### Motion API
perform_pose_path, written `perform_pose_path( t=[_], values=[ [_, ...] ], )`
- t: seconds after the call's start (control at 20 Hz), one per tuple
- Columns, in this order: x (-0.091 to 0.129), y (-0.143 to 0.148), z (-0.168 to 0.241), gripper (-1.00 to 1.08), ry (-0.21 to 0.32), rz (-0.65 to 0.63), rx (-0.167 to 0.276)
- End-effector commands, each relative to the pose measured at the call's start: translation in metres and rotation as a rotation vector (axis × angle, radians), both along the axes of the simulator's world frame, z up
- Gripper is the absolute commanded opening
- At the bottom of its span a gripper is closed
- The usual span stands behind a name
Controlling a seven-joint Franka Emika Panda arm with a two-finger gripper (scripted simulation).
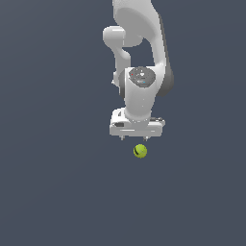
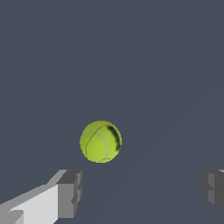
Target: Pick up the object and move it to a goal position.
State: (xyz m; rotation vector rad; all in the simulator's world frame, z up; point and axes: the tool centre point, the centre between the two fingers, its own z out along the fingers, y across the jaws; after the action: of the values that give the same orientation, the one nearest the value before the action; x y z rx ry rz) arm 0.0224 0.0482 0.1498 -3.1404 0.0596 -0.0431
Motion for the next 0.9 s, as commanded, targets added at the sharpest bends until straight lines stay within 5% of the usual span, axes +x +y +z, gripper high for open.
perform_pose_path(
  t=[0.0, 0.85],
  values=[
    [0.001, 0.007, -0.011, 1.00, 0.006, -0.042, 0.002],
    [0.003, 0.038, -0.058, 1.00, 0.027, -0.224, 0.003]
  ],
)
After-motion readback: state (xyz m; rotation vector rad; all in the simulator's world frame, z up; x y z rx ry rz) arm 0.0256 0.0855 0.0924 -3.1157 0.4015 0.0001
